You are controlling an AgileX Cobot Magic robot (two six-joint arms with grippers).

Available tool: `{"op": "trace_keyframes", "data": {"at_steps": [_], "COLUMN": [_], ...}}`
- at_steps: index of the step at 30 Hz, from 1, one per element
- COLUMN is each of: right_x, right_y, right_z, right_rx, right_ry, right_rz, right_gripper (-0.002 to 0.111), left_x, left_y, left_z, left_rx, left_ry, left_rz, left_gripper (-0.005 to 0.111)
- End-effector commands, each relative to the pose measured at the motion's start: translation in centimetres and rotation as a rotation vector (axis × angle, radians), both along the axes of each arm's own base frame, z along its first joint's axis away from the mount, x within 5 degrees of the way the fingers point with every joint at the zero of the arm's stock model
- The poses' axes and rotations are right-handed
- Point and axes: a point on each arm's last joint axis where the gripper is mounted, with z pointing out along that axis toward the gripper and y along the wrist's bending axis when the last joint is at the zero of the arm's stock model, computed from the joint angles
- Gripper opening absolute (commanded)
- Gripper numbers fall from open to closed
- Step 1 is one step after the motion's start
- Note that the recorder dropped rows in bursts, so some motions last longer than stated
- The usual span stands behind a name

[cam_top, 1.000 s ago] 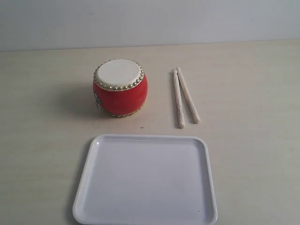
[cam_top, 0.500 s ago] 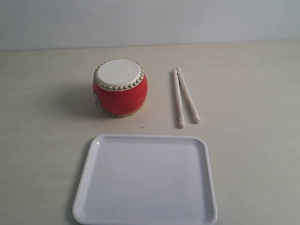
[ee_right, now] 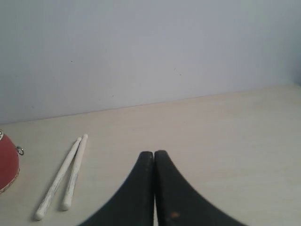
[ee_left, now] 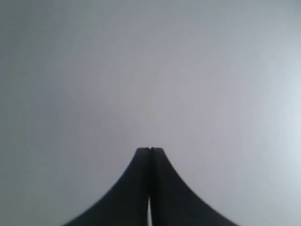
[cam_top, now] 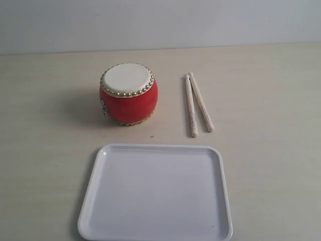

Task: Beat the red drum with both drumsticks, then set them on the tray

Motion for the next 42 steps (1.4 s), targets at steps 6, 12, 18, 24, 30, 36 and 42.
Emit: {"op": "trace_keyframes", "data": {"at_steps": [6, 12, 18, 24, 30, 36, 42], "right_x": [0.0, 0.0, -0.3, -0.4, 0.1, 3.3, 8.8], "right_y": [0.1, 0.4, 0.0, -0.1, 0.4, 0.7, 1.4], "right_z": [0.1, 1.2, 3.2, 3.6, 4.1, 7.2, 8.5], "right_rx": [0.136, 0.651, 0.973, 1.003, 0.813, 0.412, 0.371], "right_ry": [-0.015, -0.099, -0.306, -0.346, -0.086, 0.142, 0.415], "right_rz": [-0.004, 0.015, 0.073, 0.082, 0.014, -0.019, -0.037], "right_gripper": [0.000, 0.000, 0.000, 0.000, 0.000, 0.000, 0.000], "left_x": [1.6, 1.8, 4.9, 12.6, 14.8, 16.8, 20.1], "left_y": [0.6, 0.6, 0.3, -0.2, -0.4, -2.6, -11.0], "left_z": [-2.3, -2.2, 2.1, 3.1, 1.5, 1.7, 2.8], "left_rx": [-0.654, -0.514, -0.084, -0.022, -0.012, 0.195, 0.516], "left_ry": [0.361, 0.385, 0.840, 1.087, 1.164, 1.208, 1.325], "left_rz": [-0.366, -0.260, 0.026, 0.051, 0.054, -0.011, -0.252], "left_gripper": [0.000, 0.000, 0.000, 0.000, 0.000, 0.000, 0.008]}}
